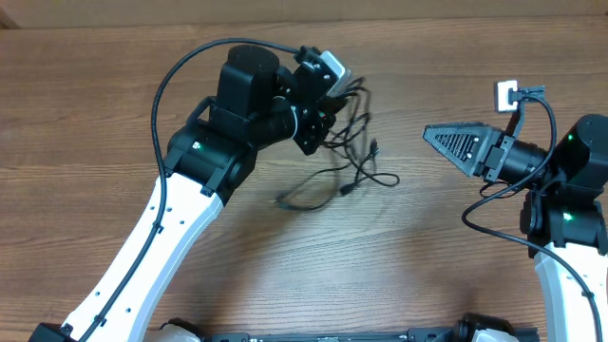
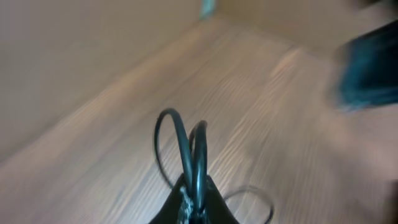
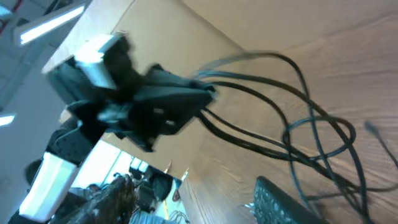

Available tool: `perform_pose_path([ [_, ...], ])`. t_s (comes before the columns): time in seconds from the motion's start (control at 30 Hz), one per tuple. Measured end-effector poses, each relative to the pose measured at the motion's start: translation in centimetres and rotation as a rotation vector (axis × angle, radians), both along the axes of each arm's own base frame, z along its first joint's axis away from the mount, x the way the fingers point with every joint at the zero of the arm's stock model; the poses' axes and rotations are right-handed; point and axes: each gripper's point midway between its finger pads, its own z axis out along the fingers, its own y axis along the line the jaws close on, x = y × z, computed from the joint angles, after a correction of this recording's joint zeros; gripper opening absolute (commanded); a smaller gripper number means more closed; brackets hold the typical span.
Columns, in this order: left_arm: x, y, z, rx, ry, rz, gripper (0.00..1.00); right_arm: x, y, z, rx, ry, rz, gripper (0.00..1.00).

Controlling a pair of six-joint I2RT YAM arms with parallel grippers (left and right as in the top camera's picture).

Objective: Untangle cables

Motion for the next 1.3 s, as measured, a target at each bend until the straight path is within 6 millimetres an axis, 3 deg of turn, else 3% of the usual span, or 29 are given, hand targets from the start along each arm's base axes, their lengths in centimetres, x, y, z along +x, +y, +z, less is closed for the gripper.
perform_pose_path([
  [0.07,-0.8,-1.2,1.9,-0.072,-0.046,-0.088,0.04,0.1,-0.1,-0.2,0.001,0.013,-0.008,0.60],
  [0.23,-1.7,-2.2,4.4,-0.183,-0.056,-0.159,0.04,0.2,-0.1,-0.3,0.000,0.017,-0.017,0.61],
  [0.4,-3.6,-3.6,5.8,-0.248,-0.045,-0.259,0.04,0.6,0.2,-0.5,-0.006,0.031,-0.039,0.61],
  [0.67,-7.1,-6.4,6.5,-0.273,-0.043,-0.381,0.04,1.3,0.1,-1.1,-0.014,0.061,-0.083,0.59],
  [0.77,-7.7,-7.0,7.0,-0.292,-0.051,-0.401,0.04,1.8,-0.3,-2.4,-0.017,0.146,-0.141,0.31],
  [0.87,-7.8,-7.0,7.4,-0.304,-0.049,-0.402,0.04,2.2,-0.7,-3.2,-0.028,0.178,-0.177,0.04],
  [1.1,-6.5,-6.7,7.0,-0.289,-0.046,-0.326,0.04,2.1,-0.7,-3.7,-0.037,0.197,-0.184,0.04],
  [1.3,-3.0,-4.9,3.7,-0.182,0.032,-0.090,0.04,1.5,-0.1,-1.8,-0.027,0.080,-0.107,0.04],
])
